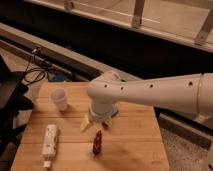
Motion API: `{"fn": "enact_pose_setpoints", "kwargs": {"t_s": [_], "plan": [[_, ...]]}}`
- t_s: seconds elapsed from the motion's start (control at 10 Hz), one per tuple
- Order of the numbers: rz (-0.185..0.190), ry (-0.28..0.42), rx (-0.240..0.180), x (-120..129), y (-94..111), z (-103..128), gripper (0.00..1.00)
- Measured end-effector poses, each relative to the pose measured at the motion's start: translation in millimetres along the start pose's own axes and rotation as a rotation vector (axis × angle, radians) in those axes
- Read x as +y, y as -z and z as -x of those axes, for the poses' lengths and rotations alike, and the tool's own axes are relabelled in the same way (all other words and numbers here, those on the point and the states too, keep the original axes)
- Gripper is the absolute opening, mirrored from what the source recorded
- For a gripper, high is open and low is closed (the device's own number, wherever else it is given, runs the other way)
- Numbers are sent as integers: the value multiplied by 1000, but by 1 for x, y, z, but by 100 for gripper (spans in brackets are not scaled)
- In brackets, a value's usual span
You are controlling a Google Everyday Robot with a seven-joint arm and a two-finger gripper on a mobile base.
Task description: Drag the pepper across the table
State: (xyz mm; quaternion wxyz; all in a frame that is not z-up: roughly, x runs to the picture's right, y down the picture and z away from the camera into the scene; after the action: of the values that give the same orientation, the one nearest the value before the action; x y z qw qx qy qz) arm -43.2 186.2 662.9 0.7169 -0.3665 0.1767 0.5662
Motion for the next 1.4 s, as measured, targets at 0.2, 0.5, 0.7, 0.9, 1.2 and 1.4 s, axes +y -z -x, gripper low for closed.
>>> {"fn": "enact_pose_setpoints", "kwargs": {"t_s": [0.2,0.5,0.7,0.9,1.2,1.4], "plan": [[-2,6,3,3,-5,0,80],[-56,30,-45,9,-2,14,80],[-87,31,-52,8,-14,14,80],[-81,28,-55,6,-22,14,80],[-39,-6,-41,-1,-43,9,80],[29,-61,-20,-17,-61,1,80]]}}
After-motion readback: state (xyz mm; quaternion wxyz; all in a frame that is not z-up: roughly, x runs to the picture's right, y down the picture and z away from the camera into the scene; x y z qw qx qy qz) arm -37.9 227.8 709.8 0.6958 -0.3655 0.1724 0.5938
